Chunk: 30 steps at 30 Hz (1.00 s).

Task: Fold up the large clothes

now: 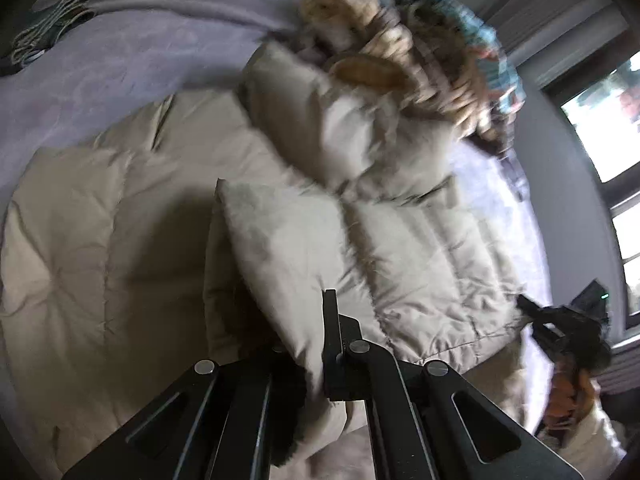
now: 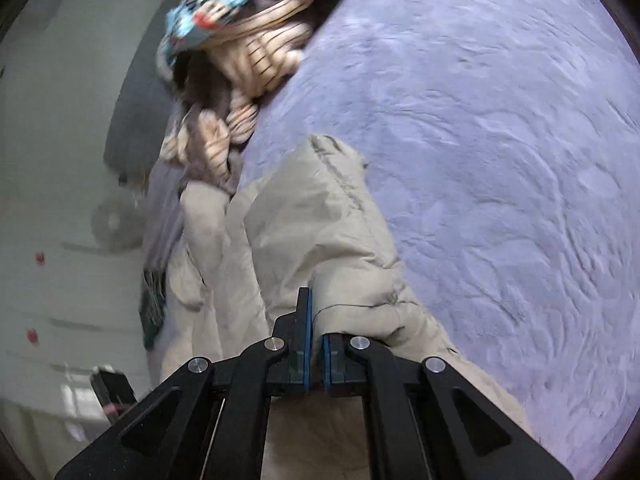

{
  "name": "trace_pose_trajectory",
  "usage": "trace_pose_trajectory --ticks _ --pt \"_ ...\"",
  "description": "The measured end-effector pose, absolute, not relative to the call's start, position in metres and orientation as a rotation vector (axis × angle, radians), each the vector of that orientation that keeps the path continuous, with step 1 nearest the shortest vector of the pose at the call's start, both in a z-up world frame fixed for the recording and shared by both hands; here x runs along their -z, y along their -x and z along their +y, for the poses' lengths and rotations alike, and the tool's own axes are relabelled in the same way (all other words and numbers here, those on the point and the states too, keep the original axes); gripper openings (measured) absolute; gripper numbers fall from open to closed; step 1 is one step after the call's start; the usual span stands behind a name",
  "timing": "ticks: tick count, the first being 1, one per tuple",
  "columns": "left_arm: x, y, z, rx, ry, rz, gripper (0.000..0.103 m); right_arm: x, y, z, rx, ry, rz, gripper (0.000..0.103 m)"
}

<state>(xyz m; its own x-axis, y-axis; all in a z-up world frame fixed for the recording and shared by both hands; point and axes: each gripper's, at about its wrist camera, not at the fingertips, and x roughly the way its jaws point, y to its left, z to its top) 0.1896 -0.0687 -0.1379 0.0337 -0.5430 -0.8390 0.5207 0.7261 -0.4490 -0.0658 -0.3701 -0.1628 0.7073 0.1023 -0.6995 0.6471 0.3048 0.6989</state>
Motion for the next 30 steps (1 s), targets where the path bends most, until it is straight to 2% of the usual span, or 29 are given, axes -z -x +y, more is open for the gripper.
trace_pose_trajectory --ticks 3,7,9,10,11,13,18,22,26,27,28,29,30 --pt "0.155 -0.189 -0.070 0.786 -0.039 1.309 0.003 0.193 0.066 -0.377 0.439 -1.236 0.803 0.005" --pt "0.146 -0.189 -0.061 0.736 -0.035 1.290 0.004 0.200 0.067 -0.380 0.432 -1.271 0.805 0.005" --pt "0.138 -0.190 -0.056 0.709 -0.068 1.268 0.004 0.191 0.065 -0.379 0.410 -1.238 0.861 0.014" --pt "0.135 -0.190 -0.050 0.700 -0.076 1.261 0.004 0.183 0.070 -0.376 0.398 -1.214 0.895 0.026" --pt "0.131 -0.190 -0.045 0.688 -0.082 1.253 0.004 0.176 0.075 -0.372 0.387 -1.193 0.914 0.044" --pt "0.124 -0.192 -0.036 0.667 -0.080 1.241 0.004 0.150 0.081 -0.363 0.353 -1.100 0.930 0.067" --pt "0.109 -0.197 -0.017 0.568 -0.087 1.187 0.004 0.107 0.103 -0.376 0.335 -1.015 0.770 0.067" --pt "0.094 -0.200 -0.007 0.580 -0.021 1.144 0.004 0.134 0.093 -0.419 0.354 -1.190 0.705 0.067" --pt "0.094 -0.193 -0.031 0.726 -0.023 1.149 0.004 0.173 0.055 -0.446 0.342 -1.369 0.700 0.067" --pt "0.099 -0.188 -0.041 0.752 -0.049 1.156 0.004 0.185 0.045 -0.448 0.326 -1.418 0.715 0.063" --pt "0.104 -0.186 -0.045 0.760 -0.076 1.163 0.004 0.188 0.041 -0.446 0.319 -1.424 0.722 0.034" --pt "0.113 -0.184 -0.054 0.749 -0.121 1.170 0.004 0.189 0.038 -0.444 0.320 -1.410 0.730 0.023" --pt "0.124 -0.184 -0.062 0.716 -0.172 1.175 0.004 0.187 0.034 -0.442 0.339 -1.367 0.745 0.023"
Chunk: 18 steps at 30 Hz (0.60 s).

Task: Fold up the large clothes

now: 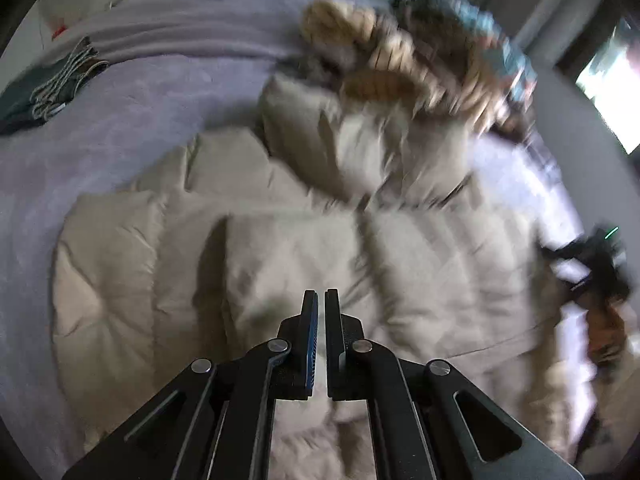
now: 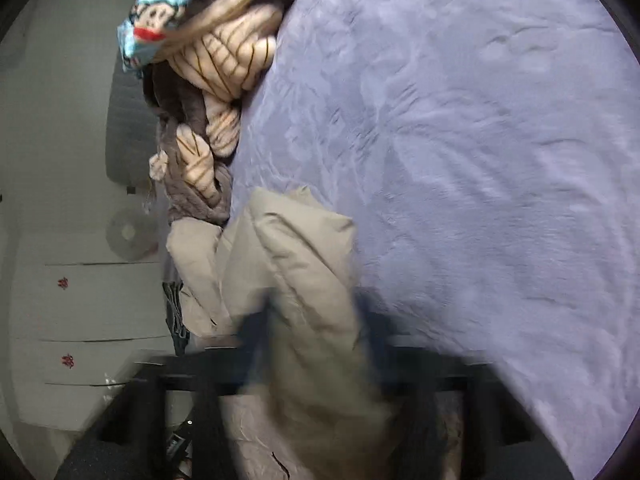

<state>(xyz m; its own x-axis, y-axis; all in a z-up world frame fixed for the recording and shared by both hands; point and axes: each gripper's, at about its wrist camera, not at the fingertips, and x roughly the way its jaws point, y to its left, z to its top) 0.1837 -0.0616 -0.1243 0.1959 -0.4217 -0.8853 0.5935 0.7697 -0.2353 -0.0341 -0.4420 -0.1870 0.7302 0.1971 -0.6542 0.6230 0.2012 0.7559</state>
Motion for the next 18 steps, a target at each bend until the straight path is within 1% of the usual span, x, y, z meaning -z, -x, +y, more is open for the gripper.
trace_pose_trajectory --ticks 1,3,9,12,13,18 --pt "0.137 -0.186 -0.067 0.692 -0.205 1.186 0.004 0.187 0.030 -0.442 0.363 -1.312 0.774 0.021" --pt "0.153 -0.192 -0.069 0.707 -0.177 1.209 0.004 0.192 0.026 -0.446 0.395 -1.261 0.819 0.021" --pt "0.166 -0.196 -0.078 0.710 -0.184 1.201 0.004 0.209 0.020 -0.453 0.424 -1.168 0.855 0.021" --pt "0.160 -0.191 -0.075 0.700 -0.205 1.192 0.004 0.194 0.018 -0.443 0.478 -1.059 0.883 0.023" --pt "0.156 -0.189 -0.073 0.691 -0.214 1.188 0.004 0.185 0.025 -0.438 0.494 -1.016 0.898 0.026" --pt "0.129 -0.176 -0.056 0.676 -0.213 1.145 0.004 0.141 0.033 -0.400 0.569 -0.706 0.950 0.026"
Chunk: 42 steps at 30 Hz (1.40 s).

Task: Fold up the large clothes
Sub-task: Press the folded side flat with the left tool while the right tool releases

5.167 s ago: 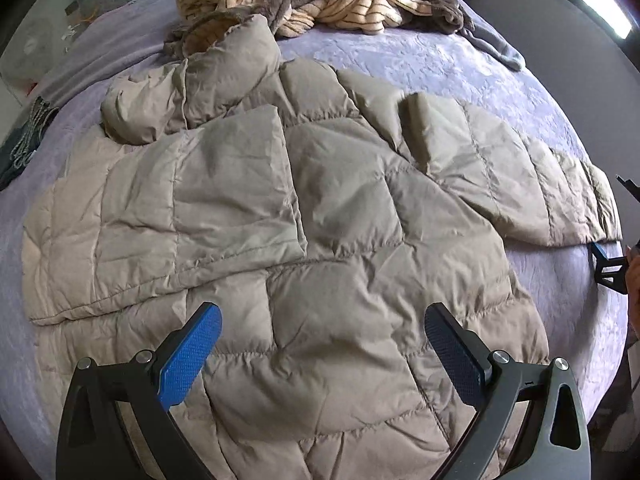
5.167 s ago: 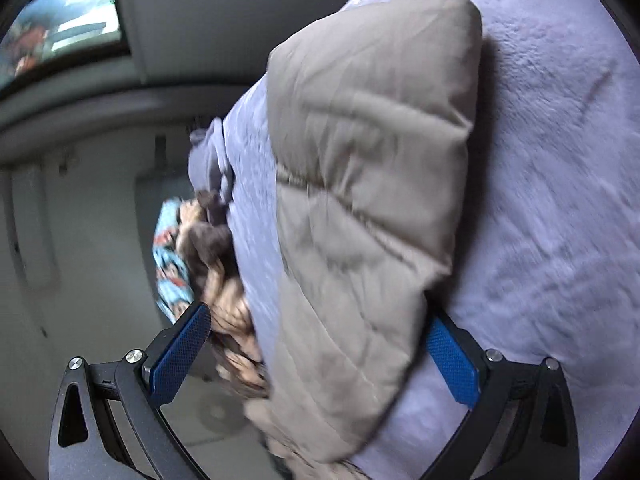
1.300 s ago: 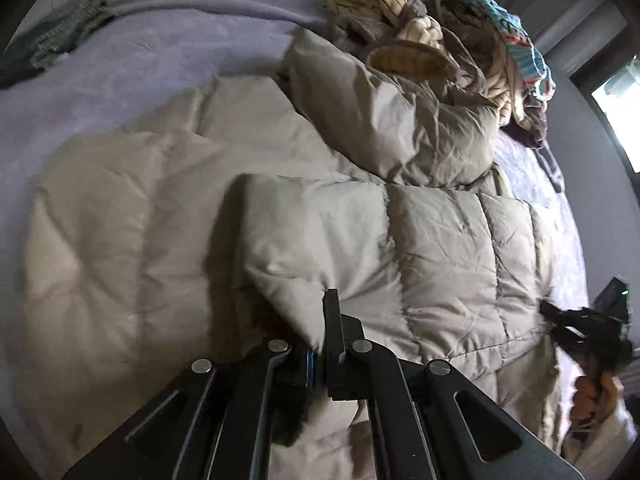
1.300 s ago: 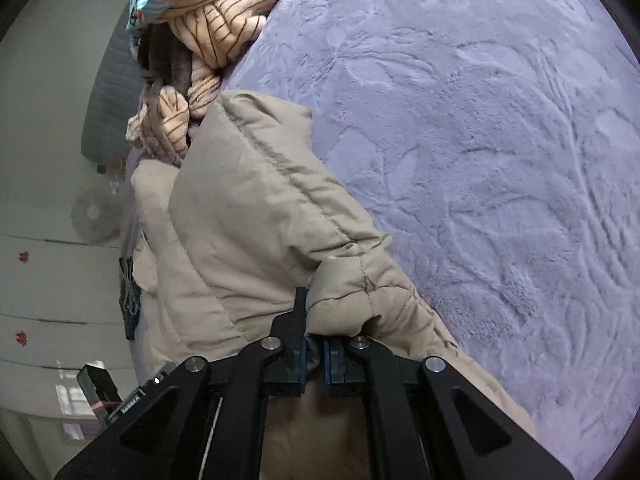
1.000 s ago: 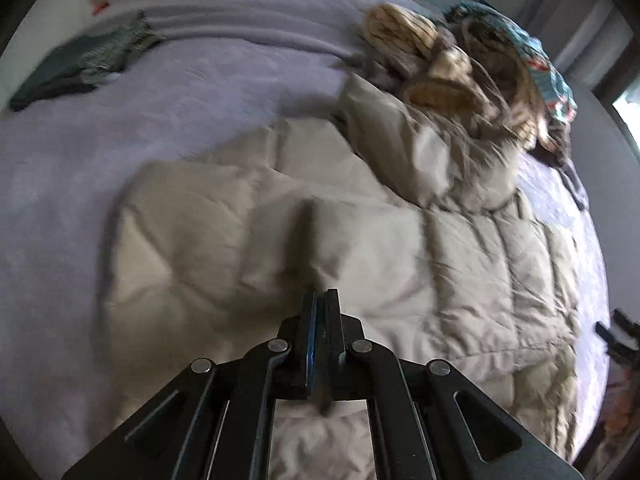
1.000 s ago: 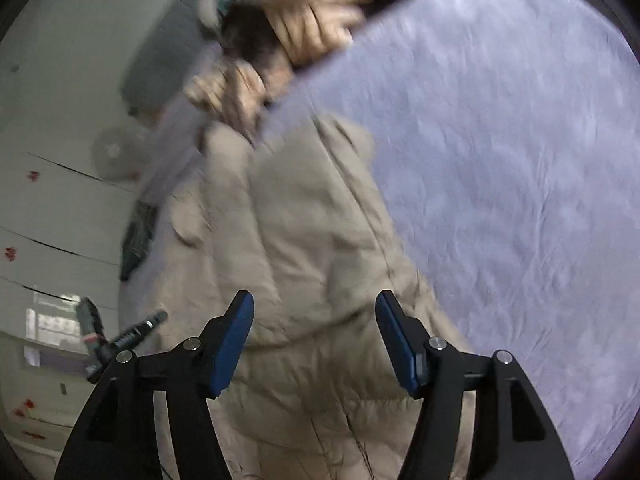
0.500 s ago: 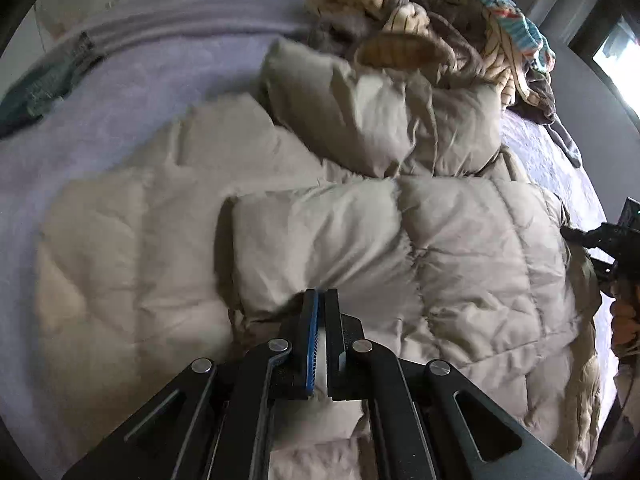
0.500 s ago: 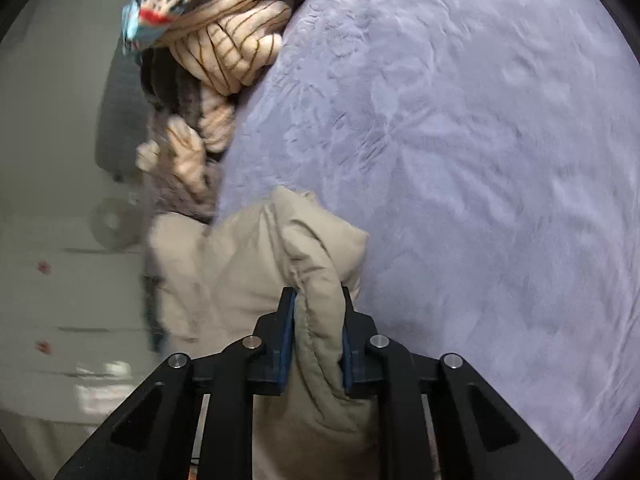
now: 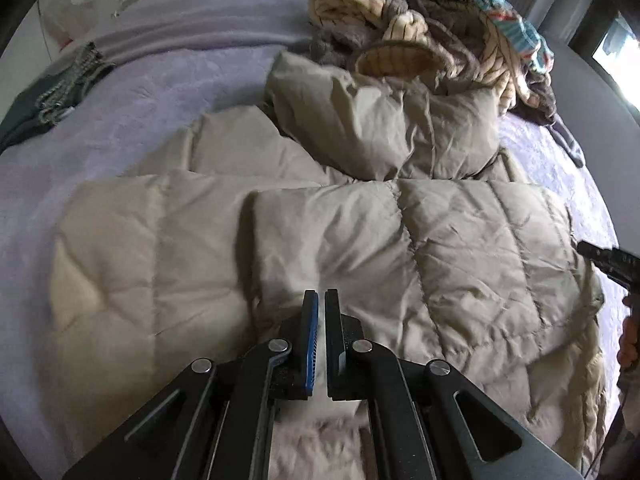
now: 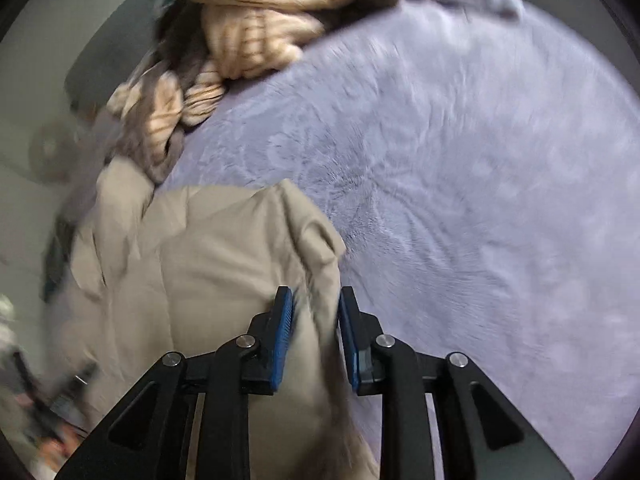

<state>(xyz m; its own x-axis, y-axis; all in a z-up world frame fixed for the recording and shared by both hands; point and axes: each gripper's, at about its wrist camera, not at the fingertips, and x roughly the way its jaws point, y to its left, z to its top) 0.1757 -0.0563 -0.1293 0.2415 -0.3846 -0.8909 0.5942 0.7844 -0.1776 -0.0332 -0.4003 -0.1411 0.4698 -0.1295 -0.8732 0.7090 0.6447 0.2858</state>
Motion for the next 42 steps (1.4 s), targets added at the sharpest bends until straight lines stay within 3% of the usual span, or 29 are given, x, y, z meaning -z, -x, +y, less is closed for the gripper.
trace_pose_trajectory --ticks 6,11,14,30,33,42 --pt "0.133 -0.162 -0.043 0.661 -0.237 1.160 0.004 0.119 0.060 -0.358 0.600 -0.576 0.929 0.026" --pt "0.162 -0.163 -0.041 0.623 -0.229 1.187 0.004 0.154 0.057 -0.353 0.593 -0.548 1.030 0.026" --pt "0.163 -0.162 -0.042 0.614 -0.230 1.189 0.004 0.169 0.056 -0.356 0.590 -0.546 1.033 0.033" --pt "0.108 -0.126 -0.024 0.524 -0.283 1.209 0.004 0.116 0.088 -0.329 0.584 -0.650 1.063 0.044" --pt "0.099 -0.115 -0.016 0.509 -0.294 1.206 0.004 0.113 0.095 -0.319 0.568 -0.684 1.082 0.055" --pt "0.076 -0.088 0.005 0.490 -0.285 1.224 0.004 0.097 0.115 -0.292 0.533 -0.722 1.118 0.063"
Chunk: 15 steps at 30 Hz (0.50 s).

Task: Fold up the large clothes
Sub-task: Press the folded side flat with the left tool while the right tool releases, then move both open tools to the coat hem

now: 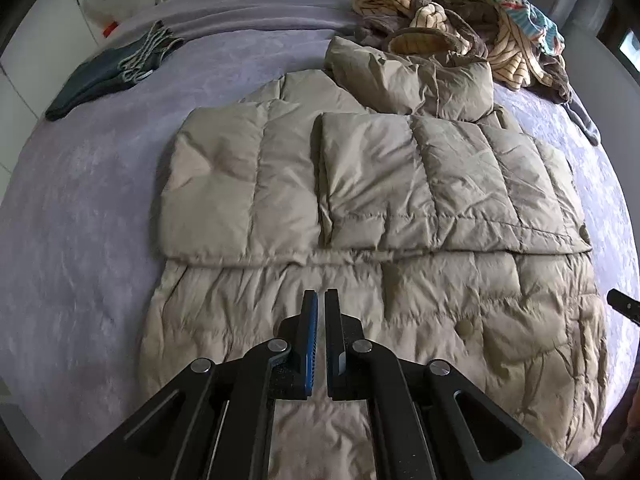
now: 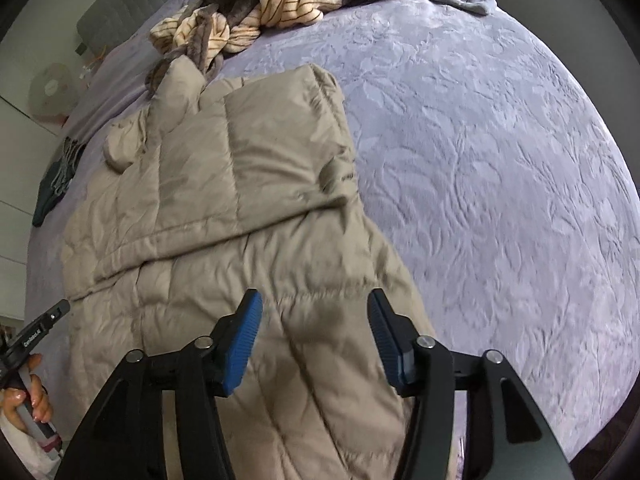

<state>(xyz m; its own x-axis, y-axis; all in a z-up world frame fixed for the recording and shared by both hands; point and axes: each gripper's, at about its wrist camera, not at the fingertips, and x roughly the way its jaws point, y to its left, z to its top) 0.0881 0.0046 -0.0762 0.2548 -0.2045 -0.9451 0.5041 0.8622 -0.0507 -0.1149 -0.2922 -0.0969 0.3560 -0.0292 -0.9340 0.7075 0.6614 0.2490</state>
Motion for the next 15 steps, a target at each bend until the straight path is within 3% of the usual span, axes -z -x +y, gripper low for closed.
trace_pose_trajectory --ticks 10,11,12,13,15 --pt "0.065 -0.056 0.017 0.476 -0.274 1.291 0.005 0.080 0.130 -0.276 0.487 -0.746 1.134 0.069" --pt "0.065 -0.052 0.018 0.468 -0.276 1.295 0.014 0.078 0.132 -0.275 0.481 -0.747 1.136 0.069" --pt "0.064 -0.049 0.019 0.461 -0.278 1.298 0.080 0.077 0.133 -0.274 0.475 -0.749 1.136 0.069" --pt "0.064 -0.047 0.019 0.437 -0.285 1.304 0.098 0.076 0.134 -0.273 0.470 -0.751 1.137 0.070" --pt "0.064 -0.044 0.017 0.426 -0.288 1.293 0.103 0.074 0.137 -0.272 0.461 -0.755 1.138 0.072"
